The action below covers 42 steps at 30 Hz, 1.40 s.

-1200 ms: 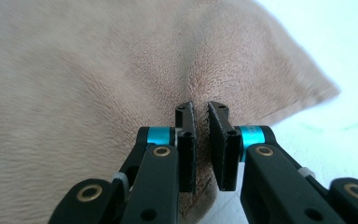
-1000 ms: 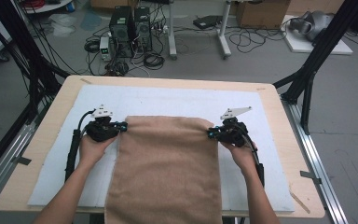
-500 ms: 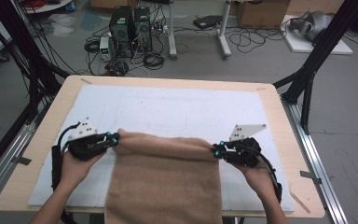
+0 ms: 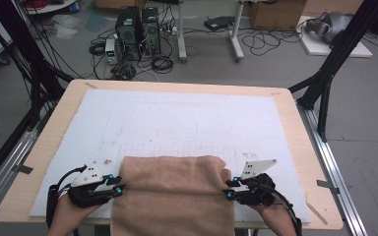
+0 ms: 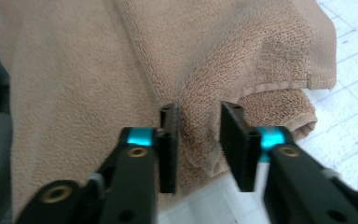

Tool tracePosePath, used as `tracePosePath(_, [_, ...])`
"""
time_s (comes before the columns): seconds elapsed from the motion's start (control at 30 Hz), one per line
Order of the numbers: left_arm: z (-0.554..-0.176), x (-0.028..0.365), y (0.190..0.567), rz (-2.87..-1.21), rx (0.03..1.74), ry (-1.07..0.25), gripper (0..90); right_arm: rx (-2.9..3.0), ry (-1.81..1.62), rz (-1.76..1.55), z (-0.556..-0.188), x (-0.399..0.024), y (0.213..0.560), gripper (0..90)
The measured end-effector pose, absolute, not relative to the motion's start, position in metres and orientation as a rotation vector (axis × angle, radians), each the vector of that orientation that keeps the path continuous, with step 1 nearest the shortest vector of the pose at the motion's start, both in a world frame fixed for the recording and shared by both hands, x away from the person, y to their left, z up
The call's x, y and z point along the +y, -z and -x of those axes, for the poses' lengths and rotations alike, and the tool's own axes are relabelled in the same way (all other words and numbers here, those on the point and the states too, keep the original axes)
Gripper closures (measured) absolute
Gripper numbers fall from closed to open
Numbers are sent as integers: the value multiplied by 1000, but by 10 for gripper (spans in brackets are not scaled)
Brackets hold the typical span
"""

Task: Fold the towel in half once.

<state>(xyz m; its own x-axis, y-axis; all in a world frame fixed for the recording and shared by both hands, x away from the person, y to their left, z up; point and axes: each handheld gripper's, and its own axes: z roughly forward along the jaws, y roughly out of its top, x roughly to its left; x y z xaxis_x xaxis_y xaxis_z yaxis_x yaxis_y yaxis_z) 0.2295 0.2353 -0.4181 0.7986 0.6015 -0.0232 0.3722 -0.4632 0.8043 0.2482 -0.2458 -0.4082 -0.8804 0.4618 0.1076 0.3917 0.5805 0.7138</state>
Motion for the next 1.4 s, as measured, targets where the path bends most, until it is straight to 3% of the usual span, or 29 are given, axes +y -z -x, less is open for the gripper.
tracePosePath(0.37, [-272, 235, 404, -2018, 786, -378, 588, 2582, -1205, -822, -279, -245, 399, 562])
tracePosePath(0.67, [-300, 217, 431, -2146, 847, -321, 564, 2641, -1186, -905, -311, -225, 427, 509])
tracePosePath(0.73, [-299, 214, 437, -2176, 831, -335, 596, 2667, -1150, -885, -313, -218, 434, 535])
tracePosePath(0.87, [-297, 215, 437, -2167, 813, -356, 715, 2671, -1137, -845, -311, -213, 436, 696])
tracePosePath(0.97, [-296, 216, 434, -2158, 810, -366, 785, 2679, -1122, -808, -310, -214, 432, 768])
tracePosePath(1.07, [-294, 216, 432, -2148, 799, -381, 828, 2679, -1132, -798, -310, -215, 429, 793])
tracePosePath(1.4, [-290, 224, 415, -2070, 788, -400, 840, 2652, -1194, -774, -306, -223, 408, 792])
